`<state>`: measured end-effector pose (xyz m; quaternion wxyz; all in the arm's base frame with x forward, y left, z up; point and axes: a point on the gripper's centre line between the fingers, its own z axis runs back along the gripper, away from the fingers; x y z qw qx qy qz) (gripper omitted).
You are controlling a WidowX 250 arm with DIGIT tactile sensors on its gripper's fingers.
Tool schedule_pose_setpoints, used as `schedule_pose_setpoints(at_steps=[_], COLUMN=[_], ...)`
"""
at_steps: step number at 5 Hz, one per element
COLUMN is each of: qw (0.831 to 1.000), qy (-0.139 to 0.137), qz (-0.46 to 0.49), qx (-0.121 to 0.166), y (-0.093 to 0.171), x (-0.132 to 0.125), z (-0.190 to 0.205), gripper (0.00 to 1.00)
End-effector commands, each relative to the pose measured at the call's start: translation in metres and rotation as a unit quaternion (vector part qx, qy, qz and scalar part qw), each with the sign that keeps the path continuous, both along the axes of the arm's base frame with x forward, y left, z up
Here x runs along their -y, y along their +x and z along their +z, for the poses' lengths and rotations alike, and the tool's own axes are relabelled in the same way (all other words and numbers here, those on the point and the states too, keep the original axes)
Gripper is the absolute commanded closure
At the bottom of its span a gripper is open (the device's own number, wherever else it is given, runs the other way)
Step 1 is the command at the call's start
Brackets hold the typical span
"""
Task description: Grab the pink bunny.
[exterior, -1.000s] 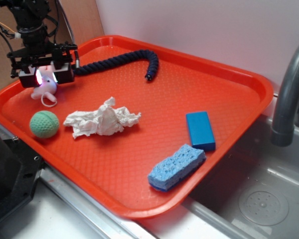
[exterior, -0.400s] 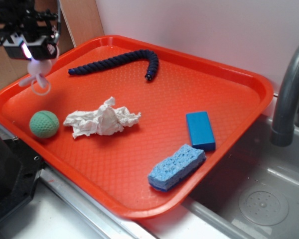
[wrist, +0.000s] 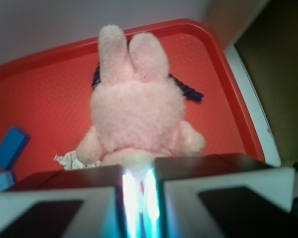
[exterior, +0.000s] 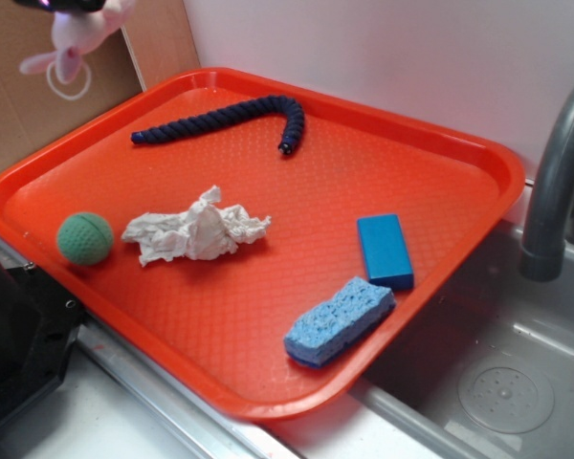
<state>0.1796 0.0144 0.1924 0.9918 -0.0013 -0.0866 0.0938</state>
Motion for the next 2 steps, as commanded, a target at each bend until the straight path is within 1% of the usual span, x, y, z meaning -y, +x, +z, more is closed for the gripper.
schedule_pose_setpoints(at_steps=[1,2], qw=[0.998,0.998], qy=[0.056,0.046], qz=[0.011,0.013], qx=[-0.03,-0.027], y=[0.051,0.056], x=[0.015,0.005], z=[0.005,0.004], gripper=[1.0,1.0])
